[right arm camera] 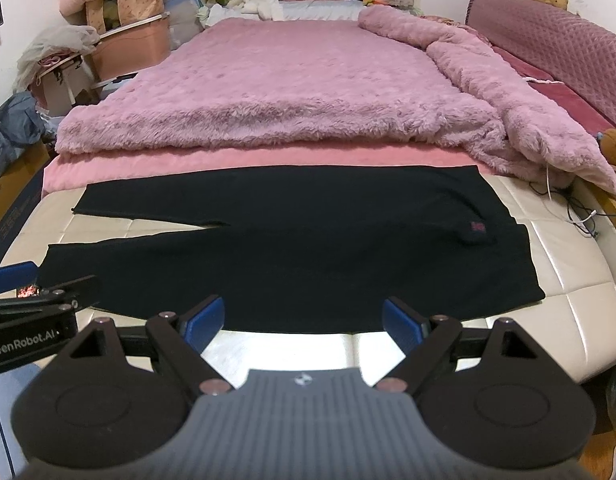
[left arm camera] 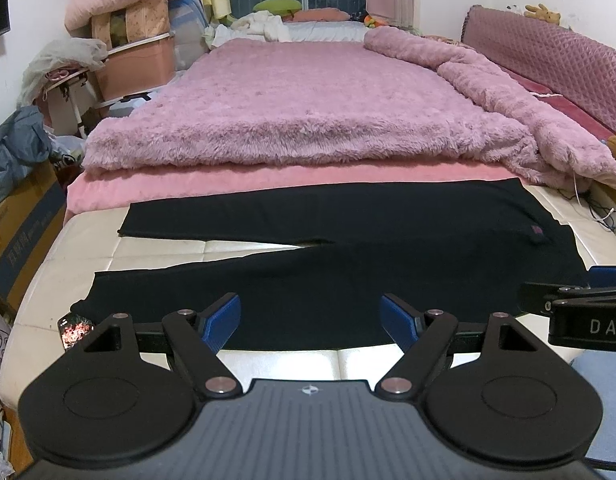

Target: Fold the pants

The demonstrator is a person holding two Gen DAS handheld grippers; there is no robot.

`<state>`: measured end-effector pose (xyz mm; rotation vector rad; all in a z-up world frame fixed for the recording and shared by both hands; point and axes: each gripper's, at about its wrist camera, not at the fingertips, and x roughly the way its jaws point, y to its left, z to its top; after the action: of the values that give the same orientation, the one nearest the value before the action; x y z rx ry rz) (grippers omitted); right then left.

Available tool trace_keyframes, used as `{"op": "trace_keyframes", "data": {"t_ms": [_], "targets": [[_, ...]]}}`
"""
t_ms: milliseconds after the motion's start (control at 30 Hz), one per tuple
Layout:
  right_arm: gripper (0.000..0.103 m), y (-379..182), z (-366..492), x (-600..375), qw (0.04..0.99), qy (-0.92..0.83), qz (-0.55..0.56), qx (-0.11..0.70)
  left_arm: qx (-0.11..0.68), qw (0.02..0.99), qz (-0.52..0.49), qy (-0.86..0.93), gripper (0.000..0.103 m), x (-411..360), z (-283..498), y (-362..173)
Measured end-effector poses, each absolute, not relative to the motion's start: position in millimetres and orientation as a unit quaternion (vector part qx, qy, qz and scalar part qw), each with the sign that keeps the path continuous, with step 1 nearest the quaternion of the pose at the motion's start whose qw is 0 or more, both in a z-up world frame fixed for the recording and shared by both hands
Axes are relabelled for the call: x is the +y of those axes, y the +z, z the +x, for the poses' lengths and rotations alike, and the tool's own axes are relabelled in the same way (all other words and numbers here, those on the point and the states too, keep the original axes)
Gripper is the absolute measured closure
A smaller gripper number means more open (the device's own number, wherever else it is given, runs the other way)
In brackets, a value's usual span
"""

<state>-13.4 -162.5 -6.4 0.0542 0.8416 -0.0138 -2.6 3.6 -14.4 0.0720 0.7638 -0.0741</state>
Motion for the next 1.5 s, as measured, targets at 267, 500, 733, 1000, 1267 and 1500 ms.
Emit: {"op": "trace_keyframes", "data": {"t_ms": [267, 500, 733, 1000, 1267, 1500], "targets": [[0.021, -6.7, -14.2, -161.9, 0.912, -0.004, 0.025, 0.409, 0.372, 0.927, 0.035, -0.036, 0.010, 3.7, -2.4, -14.4], [0.021, -7.3, -14.7, -160.8, 0.911, -0.003, 0.026, 0.411, 0.373, 0.926, 0.034, -0.037, 0.010, 3.6, -3.8, -15.6], [0.021, -7.7, -15.0, -160.5, 0.911, -0.003, 0.026, 0.412, 0.375, 0.926, 0.033, -0.036, 0.011, 3.0, -7.0, -17.2], [0.021, -9.5, -13.3, -160.1, 0.910, -0.001, 0.026, 0.415, 0.379, 0.924, 0.031, -0.036, 0.011, 2.1, -8.5, -18.4], [0.021, -13.1, -10.3, -159.2, 0.907, 0.000, 0.026, 0.421, 0.389, 0.920, 0.026, -0.039, 0.011, 3.5, -1.4, -17.8], [0.021, -25.3, -1.7, -171.8, 0.905, 0.003, 0.040, 0.423, 0.405, 0.911, 0.026, -0.071, 0.013, 11.1, 10.8, -34.7]]}}
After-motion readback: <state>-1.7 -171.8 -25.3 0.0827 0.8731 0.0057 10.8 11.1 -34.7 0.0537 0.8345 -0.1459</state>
